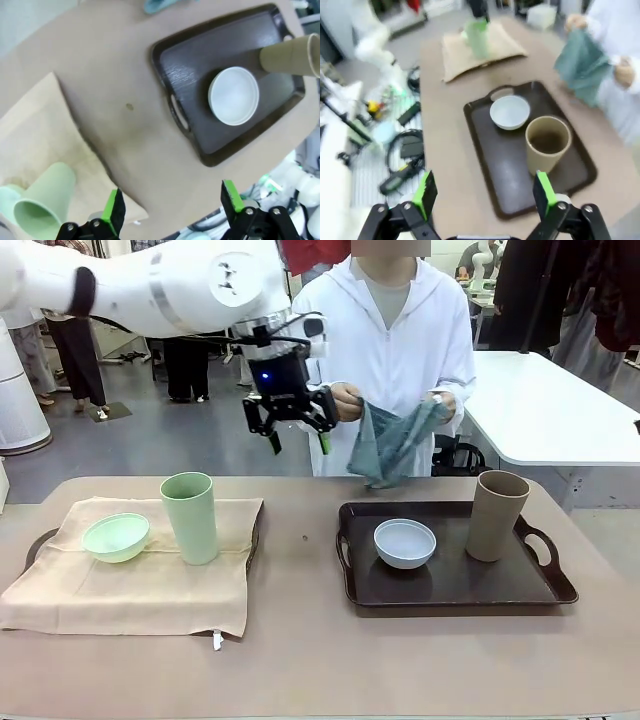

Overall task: Set up a tray with a mat and arrange the tableware.
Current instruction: Pick up the Picnic Bowl and Reusable plastic cup from the Handle tray in front of the human's position and hold them in the air.

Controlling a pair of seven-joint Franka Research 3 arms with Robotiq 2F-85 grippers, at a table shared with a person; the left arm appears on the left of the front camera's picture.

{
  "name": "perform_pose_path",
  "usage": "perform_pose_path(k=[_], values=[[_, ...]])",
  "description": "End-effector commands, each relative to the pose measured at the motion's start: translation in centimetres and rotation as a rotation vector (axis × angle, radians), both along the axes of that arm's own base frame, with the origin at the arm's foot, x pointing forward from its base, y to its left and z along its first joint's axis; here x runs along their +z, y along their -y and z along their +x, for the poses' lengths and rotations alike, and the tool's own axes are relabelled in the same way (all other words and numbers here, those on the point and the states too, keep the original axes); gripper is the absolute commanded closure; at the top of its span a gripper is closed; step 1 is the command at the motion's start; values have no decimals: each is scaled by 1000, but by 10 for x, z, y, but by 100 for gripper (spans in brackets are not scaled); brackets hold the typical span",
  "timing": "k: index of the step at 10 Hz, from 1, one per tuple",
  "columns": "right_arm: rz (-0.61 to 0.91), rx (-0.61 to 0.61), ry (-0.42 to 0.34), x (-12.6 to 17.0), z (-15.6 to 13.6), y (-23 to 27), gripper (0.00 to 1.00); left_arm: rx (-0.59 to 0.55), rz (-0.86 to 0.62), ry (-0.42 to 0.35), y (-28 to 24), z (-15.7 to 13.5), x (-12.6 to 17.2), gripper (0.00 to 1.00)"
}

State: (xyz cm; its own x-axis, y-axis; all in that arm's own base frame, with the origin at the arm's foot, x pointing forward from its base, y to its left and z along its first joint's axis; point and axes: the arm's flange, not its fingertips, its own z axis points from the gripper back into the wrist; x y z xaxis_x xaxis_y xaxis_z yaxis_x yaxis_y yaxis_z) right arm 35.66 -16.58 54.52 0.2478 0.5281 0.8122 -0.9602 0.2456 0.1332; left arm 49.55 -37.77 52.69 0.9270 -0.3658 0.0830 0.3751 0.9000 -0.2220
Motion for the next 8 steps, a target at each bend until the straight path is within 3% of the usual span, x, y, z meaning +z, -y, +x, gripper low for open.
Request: perform_pose_path(k=[1, 4, 6, 7, 8], values=[[-34, 114, 168, -7, 18, 9, 0, -34, 92, 25, 36, 11, -1, 0], [-119, 186, 209, -17, 39, 3, 0, -111, 147, 32, 85, 5, -12, 0], [-174, 147, 166, -23, 45, 0, 0, -101, 178, 31, 114, 5, -25, 0], [-109, 187, 198, -19, 39, -3, 0, -186, 198, 46, 112, -4, -21, 0], [-109, 187, 198, -19, 39, -3, 0, -134, 136, 24, 99, -7, -30, 0]])
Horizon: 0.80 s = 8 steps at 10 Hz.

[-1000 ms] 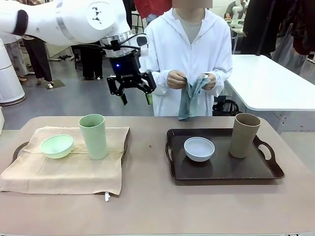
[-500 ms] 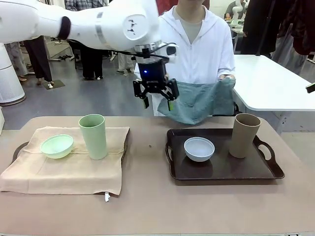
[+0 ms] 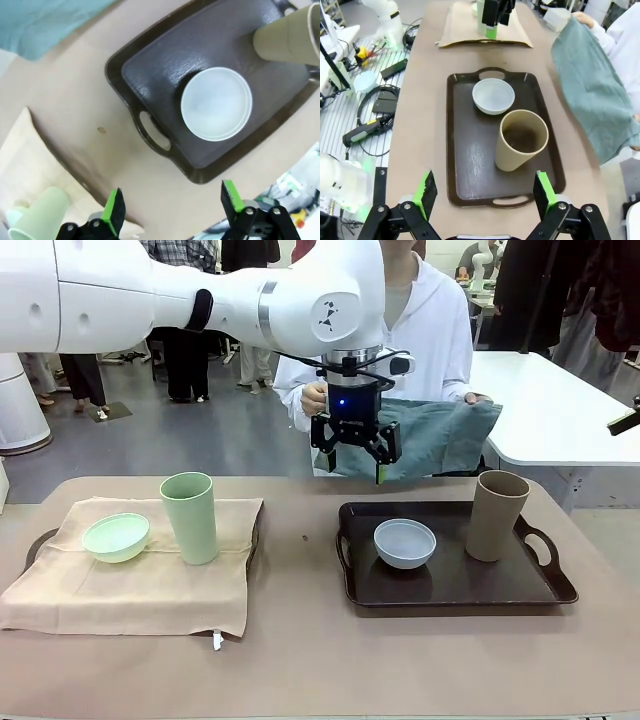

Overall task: Set up a tray with a mat and arrange the tableware.
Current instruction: Pick up the Picnic Bowl and Reusable plastic cup from the Handle tray in front of the human's position and hold them in the air.

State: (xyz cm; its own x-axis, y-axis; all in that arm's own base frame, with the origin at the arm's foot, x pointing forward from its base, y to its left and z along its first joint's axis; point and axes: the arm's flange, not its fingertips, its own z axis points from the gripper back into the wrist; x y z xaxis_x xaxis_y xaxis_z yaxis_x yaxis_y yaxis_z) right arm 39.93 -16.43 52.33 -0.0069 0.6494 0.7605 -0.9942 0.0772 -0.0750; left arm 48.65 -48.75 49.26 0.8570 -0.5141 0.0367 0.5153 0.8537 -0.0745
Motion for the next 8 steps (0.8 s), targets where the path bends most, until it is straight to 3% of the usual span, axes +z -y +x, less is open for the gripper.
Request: perform_pose_path(k=[1, 4, 6, 8], values=[[17, 14, 5, 3, -3, -1, 0, 21, -19, -1, -11, 2, 5, 0], [6, 4, -3, 1, -2, 0, 0, 47, -40, 0, 4, 4, -9, 0], [34, -63, -62, -26, 26, 15, 0, 241, -76, 53, 18, -10, -28, 0], [20, -50, -61, -44, 39, 21, 0, 476, -66, 144, 26, -15, -41, 0]])
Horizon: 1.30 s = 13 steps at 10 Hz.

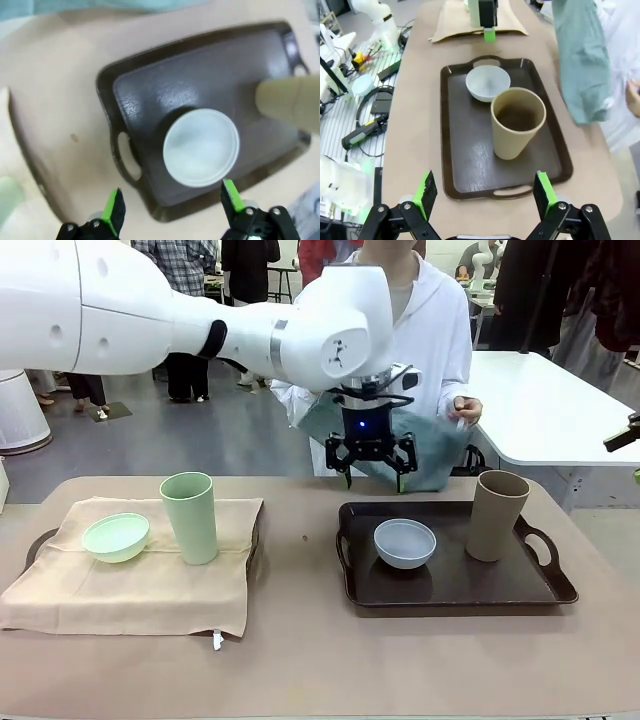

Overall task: Set up a tray with a mat and arrange the tableware.
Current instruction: Pick up the Picnic Bowl and Reusable plastic cup from the Handle tray in front of the human's position and hold them in the air.

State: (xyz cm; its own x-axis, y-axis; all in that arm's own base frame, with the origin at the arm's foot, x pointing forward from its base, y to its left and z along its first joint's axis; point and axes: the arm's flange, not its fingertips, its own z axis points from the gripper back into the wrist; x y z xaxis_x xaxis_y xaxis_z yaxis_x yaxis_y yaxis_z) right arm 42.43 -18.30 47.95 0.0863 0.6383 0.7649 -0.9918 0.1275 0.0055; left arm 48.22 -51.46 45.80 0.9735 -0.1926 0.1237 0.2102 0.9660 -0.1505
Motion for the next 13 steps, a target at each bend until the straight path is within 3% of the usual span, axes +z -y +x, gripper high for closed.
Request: perform_pose_path(k=[1, 5, 8, 13], values=[[4, 73, 34, -9, 19, 1, 0, 189, 47, 90, 1, -11, -12, 0], [-19, 217, 49, -54, 47, -27, 0, 229, 89, 66, 9, -4, -31, 0], [-46, 203, 29, -73, 59, -39, 0, 211, 89, 60, 4, -6, -32, 0], [-76, 79, 31, -99, 76, -58, 0, 196, 80, 56, 3, -9, -33, 0]])
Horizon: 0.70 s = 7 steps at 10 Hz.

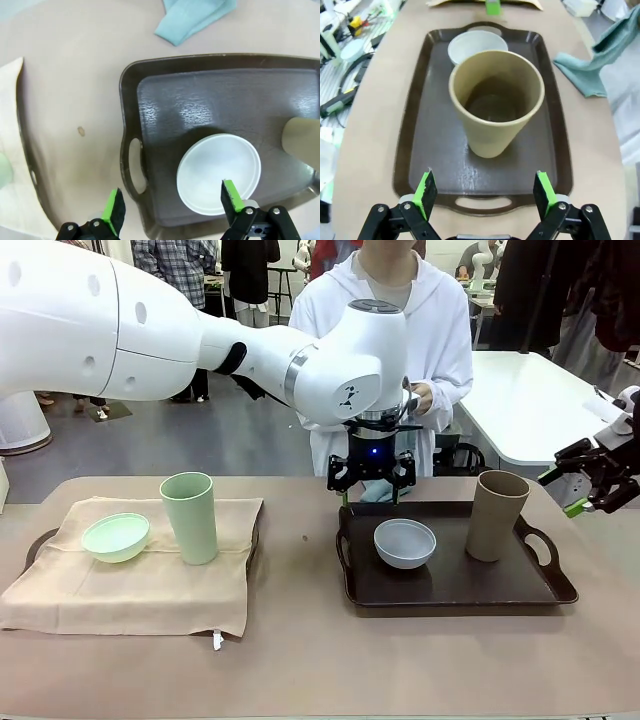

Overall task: Set up a tray with a mat and arrange the tableware.
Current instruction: Pick up the Picnic Bowl and Reusable plastic cup from the Handle tray in front of the human's position and hold them in the air.

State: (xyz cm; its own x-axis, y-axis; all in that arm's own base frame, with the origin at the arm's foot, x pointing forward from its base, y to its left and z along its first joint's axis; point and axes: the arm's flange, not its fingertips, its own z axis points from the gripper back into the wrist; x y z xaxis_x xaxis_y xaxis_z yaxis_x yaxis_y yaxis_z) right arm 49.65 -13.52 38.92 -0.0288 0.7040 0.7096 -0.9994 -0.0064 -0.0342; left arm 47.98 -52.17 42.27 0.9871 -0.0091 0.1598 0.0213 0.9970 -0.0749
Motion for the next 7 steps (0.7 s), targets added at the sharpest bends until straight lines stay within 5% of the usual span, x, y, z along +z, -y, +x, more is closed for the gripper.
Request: perform_pose_path(k=[1, 7], values=[[12, -59, -10, -14, 6, -15, 0, 3, 6, 11, -5, -6, 2, 0], [-8, -162, -18, -33, 11, -31, 0, 1, 3, -5, 0, 0, -2, 0]])
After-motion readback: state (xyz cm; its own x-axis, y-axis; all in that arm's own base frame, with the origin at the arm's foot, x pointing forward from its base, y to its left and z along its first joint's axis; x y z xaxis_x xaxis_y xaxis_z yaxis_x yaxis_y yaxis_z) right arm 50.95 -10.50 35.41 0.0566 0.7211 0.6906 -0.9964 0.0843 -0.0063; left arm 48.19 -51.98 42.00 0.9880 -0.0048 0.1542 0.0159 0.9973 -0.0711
